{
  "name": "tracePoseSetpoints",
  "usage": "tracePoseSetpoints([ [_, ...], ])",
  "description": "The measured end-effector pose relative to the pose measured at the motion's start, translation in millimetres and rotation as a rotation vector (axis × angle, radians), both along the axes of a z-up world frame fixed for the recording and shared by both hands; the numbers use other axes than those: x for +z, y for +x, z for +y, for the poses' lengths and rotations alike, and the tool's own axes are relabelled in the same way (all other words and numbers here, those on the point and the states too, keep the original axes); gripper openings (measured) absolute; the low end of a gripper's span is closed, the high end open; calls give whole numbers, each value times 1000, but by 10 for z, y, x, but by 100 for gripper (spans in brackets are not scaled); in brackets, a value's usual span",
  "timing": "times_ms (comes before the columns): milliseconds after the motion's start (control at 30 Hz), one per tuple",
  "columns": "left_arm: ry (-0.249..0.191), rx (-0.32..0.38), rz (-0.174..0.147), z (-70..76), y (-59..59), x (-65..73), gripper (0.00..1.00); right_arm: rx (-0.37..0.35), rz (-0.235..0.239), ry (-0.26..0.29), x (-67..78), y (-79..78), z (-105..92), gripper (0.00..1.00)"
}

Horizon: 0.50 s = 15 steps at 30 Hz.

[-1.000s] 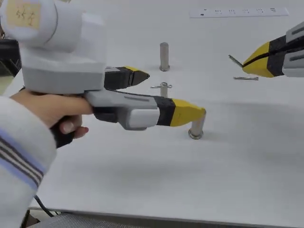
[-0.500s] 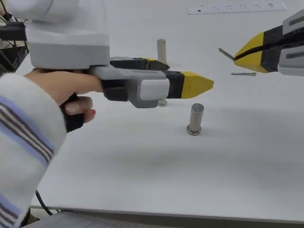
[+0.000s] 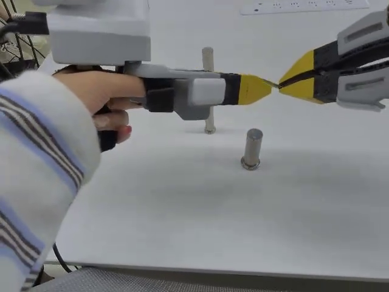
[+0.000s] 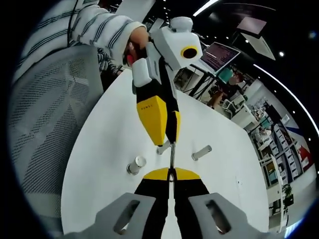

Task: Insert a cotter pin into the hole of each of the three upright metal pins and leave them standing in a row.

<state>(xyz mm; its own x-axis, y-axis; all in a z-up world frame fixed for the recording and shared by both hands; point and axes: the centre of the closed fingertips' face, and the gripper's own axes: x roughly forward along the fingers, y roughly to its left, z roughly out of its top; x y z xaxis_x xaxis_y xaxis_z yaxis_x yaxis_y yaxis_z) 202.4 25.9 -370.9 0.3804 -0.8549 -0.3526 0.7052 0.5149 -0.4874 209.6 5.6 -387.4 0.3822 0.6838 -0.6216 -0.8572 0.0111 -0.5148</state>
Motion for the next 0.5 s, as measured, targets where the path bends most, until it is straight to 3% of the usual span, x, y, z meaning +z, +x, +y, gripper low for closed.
tracePoseSetpoints([
  [200,21,-7,3,-7,-22,-47,9,19,-8,-9,11,19,-11,0],
  [267,29,-11,3,-14,-34,-60,7,23,-10,-13,31,-117,60,0],
  [400,26,-15,7,-30,-46,-61,5,32,-11,-16,13,-68,44,0],
  [500,23,-16,10,-40,-52,-62,3,38,-15,-17,38,-163,115,0],
])
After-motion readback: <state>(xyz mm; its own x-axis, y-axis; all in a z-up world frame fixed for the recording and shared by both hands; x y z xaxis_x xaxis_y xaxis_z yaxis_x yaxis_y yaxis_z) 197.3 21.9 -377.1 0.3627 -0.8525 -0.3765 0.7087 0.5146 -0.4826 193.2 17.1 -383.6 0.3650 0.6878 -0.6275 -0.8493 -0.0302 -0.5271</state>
